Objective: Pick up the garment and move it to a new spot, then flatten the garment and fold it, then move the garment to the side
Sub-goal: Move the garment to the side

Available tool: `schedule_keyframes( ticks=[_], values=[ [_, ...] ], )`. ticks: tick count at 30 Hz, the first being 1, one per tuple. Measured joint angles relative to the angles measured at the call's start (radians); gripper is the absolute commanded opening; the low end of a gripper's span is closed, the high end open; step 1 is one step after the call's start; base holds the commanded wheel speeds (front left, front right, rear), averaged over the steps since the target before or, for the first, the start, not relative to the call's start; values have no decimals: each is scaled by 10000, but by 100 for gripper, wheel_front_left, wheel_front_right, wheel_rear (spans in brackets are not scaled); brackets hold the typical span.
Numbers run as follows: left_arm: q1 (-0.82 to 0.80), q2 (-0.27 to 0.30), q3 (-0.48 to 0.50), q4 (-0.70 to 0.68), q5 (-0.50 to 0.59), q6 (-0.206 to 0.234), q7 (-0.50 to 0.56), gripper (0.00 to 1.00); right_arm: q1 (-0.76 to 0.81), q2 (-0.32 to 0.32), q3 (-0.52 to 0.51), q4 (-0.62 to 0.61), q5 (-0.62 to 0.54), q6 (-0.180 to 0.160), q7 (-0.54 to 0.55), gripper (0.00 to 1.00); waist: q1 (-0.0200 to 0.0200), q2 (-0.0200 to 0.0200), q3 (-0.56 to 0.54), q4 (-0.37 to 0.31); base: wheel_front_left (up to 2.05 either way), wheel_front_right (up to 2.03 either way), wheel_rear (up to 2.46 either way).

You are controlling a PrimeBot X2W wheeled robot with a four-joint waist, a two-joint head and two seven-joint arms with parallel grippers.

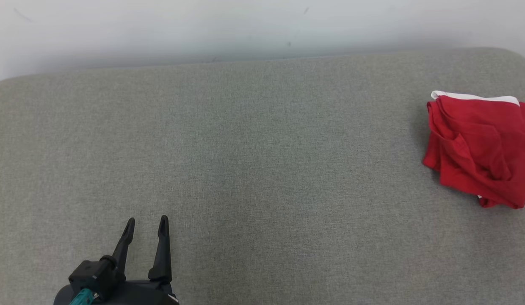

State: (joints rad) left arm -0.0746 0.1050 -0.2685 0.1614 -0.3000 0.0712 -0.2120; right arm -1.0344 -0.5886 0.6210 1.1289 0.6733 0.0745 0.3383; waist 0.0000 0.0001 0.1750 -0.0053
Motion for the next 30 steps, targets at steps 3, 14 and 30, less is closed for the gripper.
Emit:
schedule_keyframes(
  ticks=[3,14,30],
  values=[
    [-9,-12,-23,111,-4,0,0,100,1,75,-115,-27,31,107,-339,100,0,0,-103,-13,0,0,0],
    [91,-73,148,395,-280,10,-102,100,1103,1302,-999,-988,1191,401,-2930,100,-1,0,-832,-34,0,0,0],
    [950,-38,408,244,-357,169,-190,100,4063,2192,-1066,-3415,1386,485,-5854,100,-2,-1,-2061,-633,0,0,0]
  ],
)
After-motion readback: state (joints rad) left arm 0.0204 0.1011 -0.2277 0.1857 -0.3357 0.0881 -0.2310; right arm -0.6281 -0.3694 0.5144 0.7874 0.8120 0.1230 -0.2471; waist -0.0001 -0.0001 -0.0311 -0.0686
